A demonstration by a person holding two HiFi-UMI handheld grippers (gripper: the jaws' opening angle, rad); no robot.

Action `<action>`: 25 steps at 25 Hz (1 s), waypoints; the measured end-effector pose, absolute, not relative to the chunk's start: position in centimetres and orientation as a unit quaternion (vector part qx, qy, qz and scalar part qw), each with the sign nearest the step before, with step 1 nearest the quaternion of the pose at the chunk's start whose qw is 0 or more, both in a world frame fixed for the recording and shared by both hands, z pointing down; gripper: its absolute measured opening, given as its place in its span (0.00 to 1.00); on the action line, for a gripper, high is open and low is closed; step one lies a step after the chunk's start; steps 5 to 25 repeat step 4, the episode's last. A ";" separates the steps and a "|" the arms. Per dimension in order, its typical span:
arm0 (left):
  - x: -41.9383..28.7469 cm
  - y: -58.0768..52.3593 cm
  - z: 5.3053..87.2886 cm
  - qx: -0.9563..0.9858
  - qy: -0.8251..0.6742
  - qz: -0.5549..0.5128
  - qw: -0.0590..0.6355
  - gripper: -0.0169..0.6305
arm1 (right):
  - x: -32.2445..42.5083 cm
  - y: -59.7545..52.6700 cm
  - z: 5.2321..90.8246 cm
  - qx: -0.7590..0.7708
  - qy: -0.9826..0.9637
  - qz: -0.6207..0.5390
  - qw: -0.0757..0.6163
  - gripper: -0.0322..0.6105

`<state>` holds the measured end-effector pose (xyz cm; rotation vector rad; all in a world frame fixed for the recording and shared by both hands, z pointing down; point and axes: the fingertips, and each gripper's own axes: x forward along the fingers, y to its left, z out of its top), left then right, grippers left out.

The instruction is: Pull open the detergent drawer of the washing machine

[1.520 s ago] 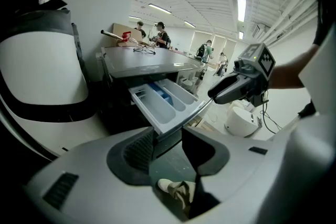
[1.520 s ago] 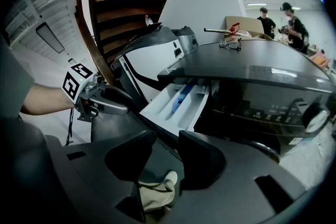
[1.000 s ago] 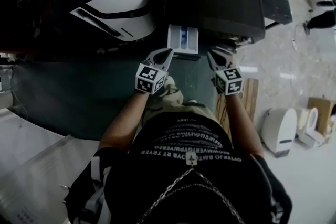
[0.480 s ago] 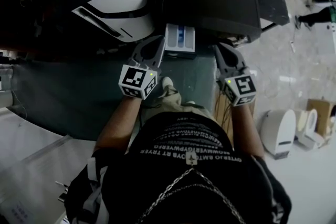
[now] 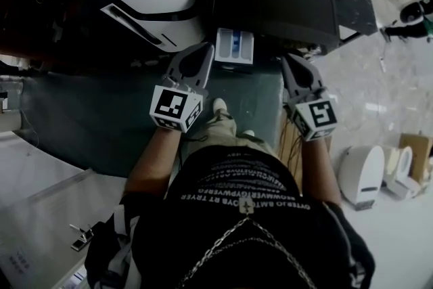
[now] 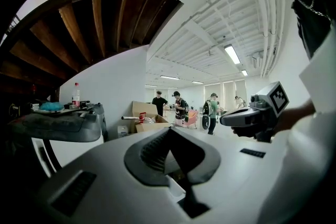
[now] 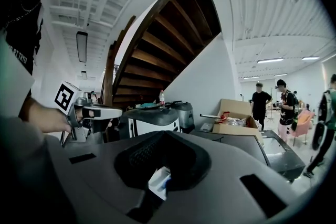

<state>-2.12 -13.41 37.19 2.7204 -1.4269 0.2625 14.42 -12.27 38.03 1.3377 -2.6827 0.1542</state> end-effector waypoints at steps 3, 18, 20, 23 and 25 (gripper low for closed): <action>-2.0 -12.8 37.1 0.881 -0.464 0.092 0.023 0.03 | 14.6 -12.1 38.4 0.441 -0.893 0.051 0.072 0.05; -2.1 -12.7 37.1 0.881 -0.464 0.095 0.021 0.03 | 14.6 -12.0 38.5 0.440 -0.893 0.052 0.075 0.05; -2.1 -12.7 37.1 0.881 -0.464 0.095 0.021 0.03 | 14.6 -12.0 38.5 0.440 -0.893 0.052 0.075 0.05; -2.1 -12.7 37.1 0.881 -0.464 0.095 0.021 0.03 | 14.6 -12.0 38.5 0.440 -0.893 0.052 0.075 0.05; -2.1 -12.7 37.1 0.881 -0.464 0.095 0.021 0.03 | 14.6 -12.0 38.5 0.440 -0.893 0.052 0.075 0.05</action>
